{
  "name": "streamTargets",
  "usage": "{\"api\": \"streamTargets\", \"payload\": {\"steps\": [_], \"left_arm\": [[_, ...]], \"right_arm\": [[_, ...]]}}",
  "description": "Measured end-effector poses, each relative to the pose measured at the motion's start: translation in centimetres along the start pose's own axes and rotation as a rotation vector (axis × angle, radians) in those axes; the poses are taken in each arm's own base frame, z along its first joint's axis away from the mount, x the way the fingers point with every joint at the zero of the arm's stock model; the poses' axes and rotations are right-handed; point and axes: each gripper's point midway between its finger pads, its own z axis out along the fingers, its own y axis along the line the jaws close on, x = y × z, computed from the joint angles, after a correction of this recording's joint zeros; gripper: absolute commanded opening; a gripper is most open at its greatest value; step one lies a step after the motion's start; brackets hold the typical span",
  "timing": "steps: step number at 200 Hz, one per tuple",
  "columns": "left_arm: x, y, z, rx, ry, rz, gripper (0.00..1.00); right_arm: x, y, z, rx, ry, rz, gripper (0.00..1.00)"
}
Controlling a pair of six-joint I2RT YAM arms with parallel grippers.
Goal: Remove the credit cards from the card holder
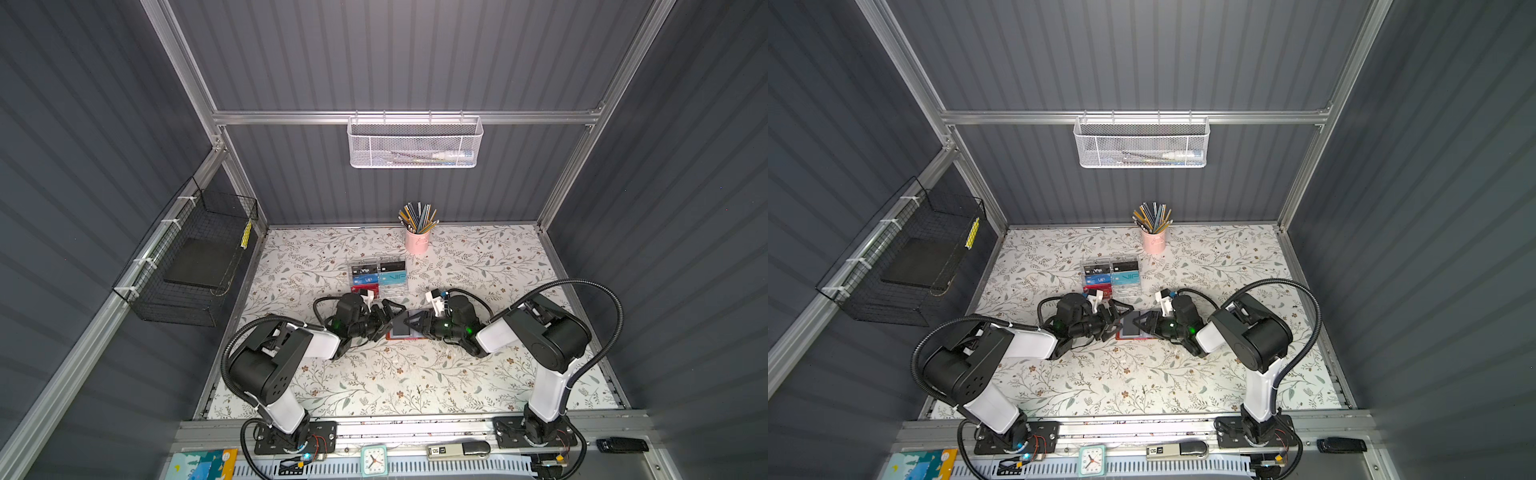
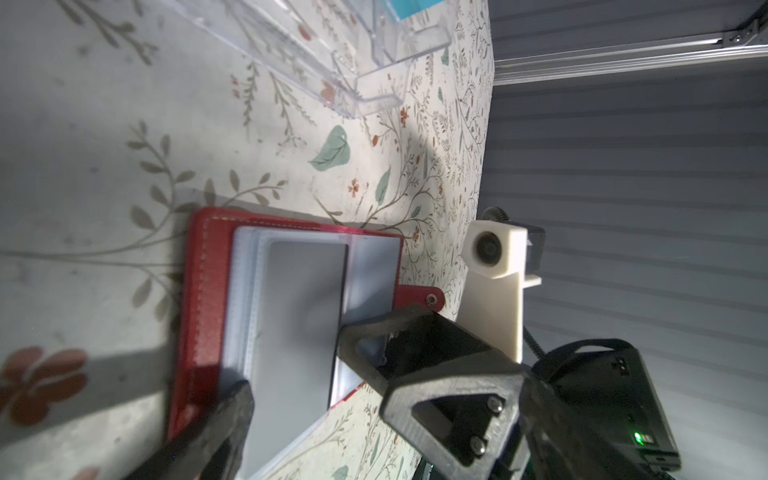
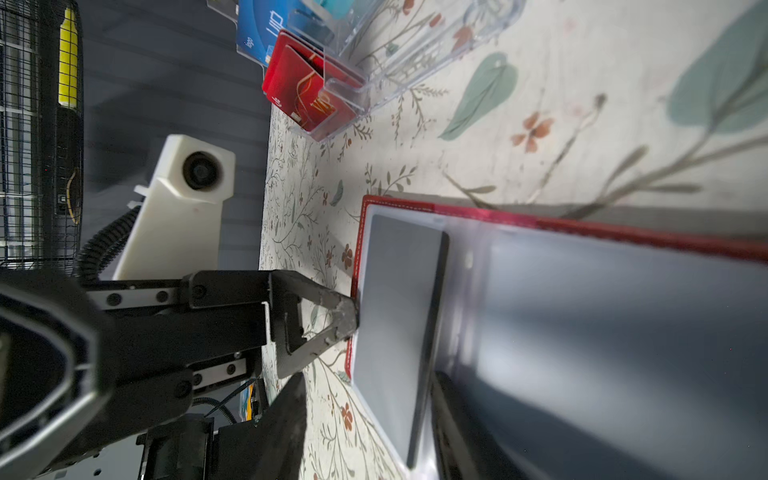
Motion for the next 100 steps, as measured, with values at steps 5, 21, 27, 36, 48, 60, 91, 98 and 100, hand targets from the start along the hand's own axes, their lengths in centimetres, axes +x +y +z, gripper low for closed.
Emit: {"api": "streamTargets", "payload": {"steps": [5, 21, 27, 36, 48, 60, 91, 98, 100], "left_arm": [[-0.09, -0.08, 0.02, 0.005, -0.003, 0.002, 1.0], [-0.31, -0.07, 0.05, 0.01, -0.009, 0.003, 1.0], [-0.35, -0.07, 0.08, 0.012, -0.01, 0.004, 1.0], [-0.42, -0.09, 0.11, 0.015, -0.012, 0.006, 1.0], [-0.47, -0.1, 0.15, 0.019, -0.014, 0.008, 1.0], [-0.55, -0.09, 0.22, 0.024, -0.017, 0.011, 1.0], [-0.75, -0.07, 0.26, 0.035, -0.024, 0.01, 1.0], [-0.78, -0.05, 0.25, 0.038, -0.026, 0.011, 1.0], [-0.78, -0.06, 0.25, 0.039, -0.026, 0.011, 1.0]], "right_arm": [[-0.01, -0.01, -0.01, 0.0, 0.0, 0.0, 0.49], [0.02, -0.03, 0.0, 0.001, 0.001, 0.0, 0.49], [0.02, -0.03, 0.0, 0.001, 0.001, -0.001, 0.49], [0.03, -0.05, 0.0, 0.002, 0.001, -0.001, 0.48], [0.06, -0.09, 0.0, 0.003, 0.002, 0.0, 0.48], [0.07, -0.11, 0.0, 0.004, 0.003, 0.0, 0.48], [0.06, -0.12, 0.04, 0.004, 0.003, 0.001, 0.48], [0.03, -0.12, 0.07, 0.004, 0.003, 0.0, 0.47], [0.04, -0.14, 0.07, 0.004, 0.003, 0.001, 0.47]]}}
